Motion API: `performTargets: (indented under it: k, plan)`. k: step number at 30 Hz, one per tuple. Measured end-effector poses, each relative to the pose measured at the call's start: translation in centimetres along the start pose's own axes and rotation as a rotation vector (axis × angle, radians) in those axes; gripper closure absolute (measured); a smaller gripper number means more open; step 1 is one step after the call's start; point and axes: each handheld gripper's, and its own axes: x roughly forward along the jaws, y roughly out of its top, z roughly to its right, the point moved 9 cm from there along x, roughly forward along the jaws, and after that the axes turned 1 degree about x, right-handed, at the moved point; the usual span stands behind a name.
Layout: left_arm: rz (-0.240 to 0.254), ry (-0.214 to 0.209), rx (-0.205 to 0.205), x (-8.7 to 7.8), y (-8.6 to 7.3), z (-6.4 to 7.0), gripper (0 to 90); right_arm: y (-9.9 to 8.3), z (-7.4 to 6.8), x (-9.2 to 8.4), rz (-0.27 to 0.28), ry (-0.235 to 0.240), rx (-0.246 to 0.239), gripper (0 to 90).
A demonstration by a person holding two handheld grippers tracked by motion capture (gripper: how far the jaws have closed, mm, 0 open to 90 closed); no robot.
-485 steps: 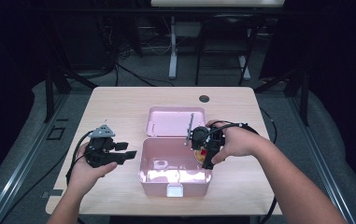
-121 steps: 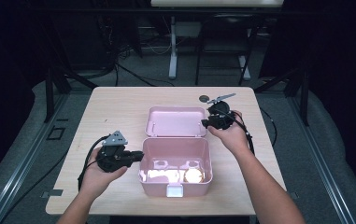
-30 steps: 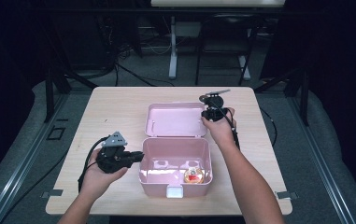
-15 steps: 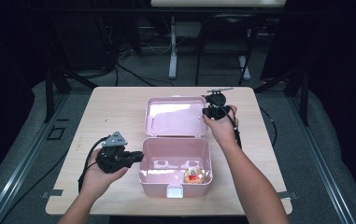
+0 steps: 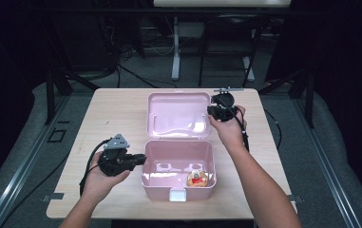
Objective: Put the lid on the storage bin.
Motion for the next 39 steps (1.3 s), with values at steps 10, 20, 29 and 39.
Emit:
performTargets:
  k: [10,20,29,39]
  plan:
    - [0.010,0.002,-0.005,0.1,0.0,0.0,82.7,0.5,-0.5,-1.8,0.046,0.011,-0.037,86.3]
    - [0.004,0.000,-0.008,0.0,0.0,0.0,82.7,0.7,-1.0,-3.5,0.078,0.033,-0.054,86.8]
    - [0.003,0.000,-0.019,0.0,0.0,0.0,82.7,0.7,-1.5,-5.1,0.119,0.038,-0.103,87.0]
    - [-0.001,0.005,-0.023,0.0,0.1,0.0,82.7,0.2,-1.6,-6.3,0.155,0.059,-0.123,87.1]
